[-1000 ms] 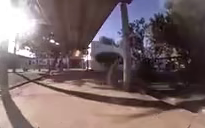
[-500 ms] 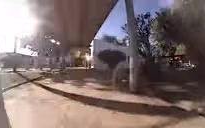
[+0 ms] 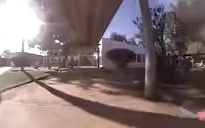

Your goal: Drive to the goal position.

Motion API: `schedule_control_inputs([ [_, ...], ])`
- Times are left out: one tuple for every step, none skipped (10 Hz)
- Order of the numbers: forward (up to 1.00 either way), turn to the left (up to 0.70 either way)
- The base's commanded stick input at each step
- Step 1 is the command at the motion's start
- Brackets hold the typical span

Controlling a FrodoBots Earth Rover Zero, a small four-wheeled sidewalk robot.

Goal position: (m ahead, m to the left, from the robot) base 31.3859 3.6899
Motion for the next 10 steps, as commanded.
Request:
schedule_control_inputs([
  [0.7, 0.0],
  [0.7, 0.19],
  [0.7, 0.31],
  [0.7, 0.35],
  [0.7, 0.35],
  [0.7, 0.0],
  [0.7, 0.0],
  [0.7, 0.0],
  [0.7, 0.0],
  [0.7, 0.0],
])
